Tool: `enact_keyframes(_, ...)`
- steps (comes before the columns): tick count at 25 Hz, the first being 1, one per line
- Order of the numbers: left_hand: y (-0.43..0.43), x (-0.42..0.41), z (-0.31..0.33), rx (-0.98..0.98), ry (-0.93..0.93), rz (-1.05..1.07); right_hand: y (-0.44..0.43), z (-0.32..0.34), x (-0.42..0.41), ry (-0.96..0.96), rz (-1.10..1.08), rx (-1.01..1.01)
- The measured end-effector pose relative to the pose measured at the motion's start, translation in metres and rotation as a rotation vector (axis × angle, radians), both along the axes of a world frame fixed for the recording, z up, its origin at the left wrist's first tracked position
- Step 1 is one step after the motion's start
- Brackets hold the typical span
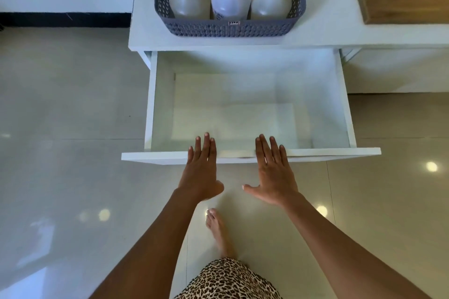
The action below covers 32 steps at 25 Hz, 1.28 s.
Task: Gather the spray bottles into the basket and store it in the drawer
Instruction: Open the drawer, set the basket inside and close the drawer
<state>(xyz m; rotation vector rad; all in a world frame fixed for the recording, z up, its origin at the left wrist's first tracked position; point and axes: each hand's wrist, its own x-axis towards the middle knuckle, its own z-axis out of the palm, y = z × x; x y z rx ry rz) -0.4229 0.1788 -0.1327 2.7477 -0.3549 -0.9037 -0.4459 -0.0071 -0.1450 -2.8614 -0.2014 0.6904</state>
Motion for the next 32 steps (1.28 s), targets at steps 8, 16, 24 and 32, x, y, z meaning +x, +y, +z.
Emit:
enact_keyframes(8,0.003,-0.066,0.004,-0.004,0.09,0.028,0.006,0.005,-0.068,0.072,-0.034,0.028)
enact_keyframes(16,0.002,-0.069,0.01,0.001,0.134,0.014,0.008,0.007,-0.07,0.104,-0.048,0.01)
enact_keyframes(24,0.002,-0.01,0.061,-0.2,0.114,0.188,0.0,0.057,-0.012,0.0,-0.131,0.101)
enact_keyframes(32,0.046,0.214,0.111,-0.533,-0.583,0.718,-0.029,0.104,0.206,-0.54,-0.573,0.373)
